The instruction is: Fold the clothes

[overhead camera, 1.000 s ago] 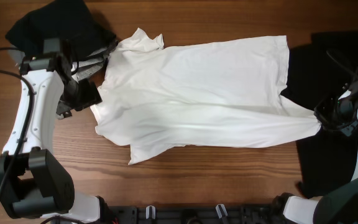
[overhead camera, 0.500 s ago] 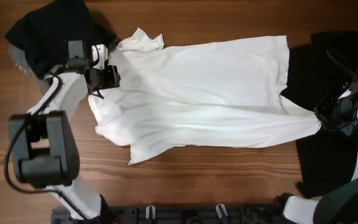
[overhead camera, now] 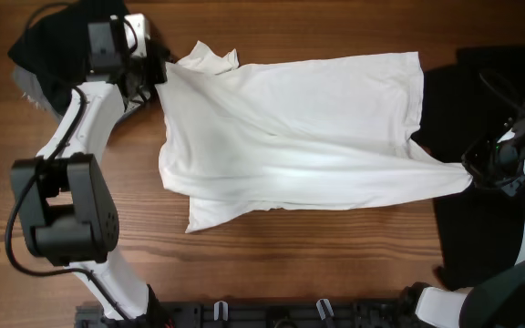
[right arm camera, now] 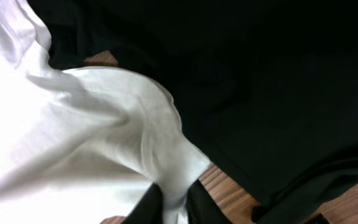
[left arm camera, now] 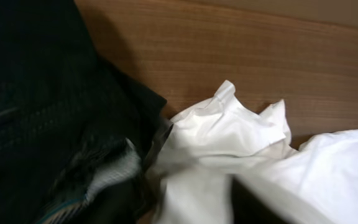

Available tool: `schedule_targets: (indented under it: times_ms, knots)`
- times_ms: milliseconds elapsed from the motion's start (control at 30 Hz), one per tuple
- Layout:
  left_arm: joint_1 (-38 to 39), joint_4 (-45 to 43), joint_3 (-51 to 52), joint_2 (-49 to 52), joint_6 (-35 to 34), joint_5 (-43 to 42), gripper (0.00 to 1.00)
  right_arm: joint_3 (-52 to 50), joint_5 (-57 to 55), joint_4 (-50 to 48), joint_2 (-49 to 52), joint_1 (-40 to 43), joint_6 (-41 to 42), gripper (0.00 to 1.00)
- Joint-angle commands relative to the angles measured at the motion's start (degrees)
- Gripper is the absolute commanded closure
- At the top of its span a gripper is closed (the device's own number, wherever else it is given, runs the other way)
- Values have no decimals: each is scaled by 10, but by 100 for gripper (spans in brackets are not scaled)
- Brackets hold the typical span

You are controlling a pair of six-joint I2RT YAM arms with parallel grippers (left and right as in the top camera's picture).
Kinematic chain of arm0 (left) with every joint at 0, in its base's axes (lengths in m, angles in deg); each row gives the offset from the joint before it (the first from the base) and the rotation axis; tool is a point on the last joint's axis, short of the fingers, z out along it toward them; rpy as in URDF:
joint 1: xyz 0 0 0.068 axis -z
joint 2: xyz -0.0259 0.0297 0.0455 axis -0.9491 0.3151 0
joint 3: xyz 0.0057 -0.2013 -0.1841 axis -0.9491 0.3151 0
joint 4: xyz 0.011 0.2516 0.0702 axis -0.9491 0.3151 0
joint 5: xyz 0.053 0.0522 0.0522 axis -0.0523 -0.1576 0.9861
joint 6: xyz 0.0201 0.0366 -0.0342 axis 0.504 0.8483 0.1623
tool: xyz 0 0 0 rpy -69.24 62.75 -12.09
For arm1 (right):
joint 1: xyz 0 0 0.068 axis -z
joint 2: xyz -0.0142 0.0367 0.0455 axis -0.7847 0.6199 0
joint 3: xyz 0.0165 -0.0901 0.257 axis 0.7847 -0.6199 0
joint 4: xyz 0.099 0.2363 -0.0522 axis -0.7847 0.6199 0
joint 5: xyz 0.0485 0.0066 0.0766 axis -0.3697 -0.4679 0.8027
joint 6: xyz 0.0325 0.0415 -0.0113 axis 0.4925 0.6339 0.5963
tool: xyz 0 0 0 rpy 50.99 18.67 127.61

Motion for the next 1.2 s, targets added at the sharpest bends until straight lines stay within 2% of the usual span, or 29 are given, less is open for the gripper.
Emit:
schedule_targets:
  times_ms: [0,167,333,400,567,600,733,867,900,933,1000,1033,1067,1167]
  knots:
    - [5,82,-6,-15,-3,-12,19,3,1,0,4,-2,-1,80]
    - [5,259,-6,-62,-3,-18,19,3,1,5,4,-2,-2,75]
    - [5,454,-3,-110,-4,-18,30,3,1,16,4,-2,-5,75]
    - [5,492,27,-109,-26,-20,32,3,1,16,4,-2,-6,75]
    - [19,499,166,-109,-30,-129,37,3,1,16,4,-2,-6,73]
    - [25,498,190,-109,-27,-129,39,3,1,16,4,-2,-6,72]
    - [39,480,268,-109,-27,-130,40,3,1,16,4,-2,-6,71]
    - [39,416,316,-109,-28,-127,37,3,1,16,4,-2,-6,71]
    - [39,388,329,-109,-34,-127,39,3,1,16,4,-2,-6,71]
    - [39,369,339,-109,-38,-127,47,3,1,16,4,-2,-6,71]
    - [39,355,344,-109,-51,-128,81,3,1,16,4,-2,-6,71]
    - [39,354,344,-109,-51,-132,92,3,1,15,4,-2,-6,71]
    - [37,358,343,-109,-56,-133,96,3,1,13,4,-2,-5,71]
    - [13,407,324,-112,-62,-133,96,3,1,11,4,-2,-5,71]
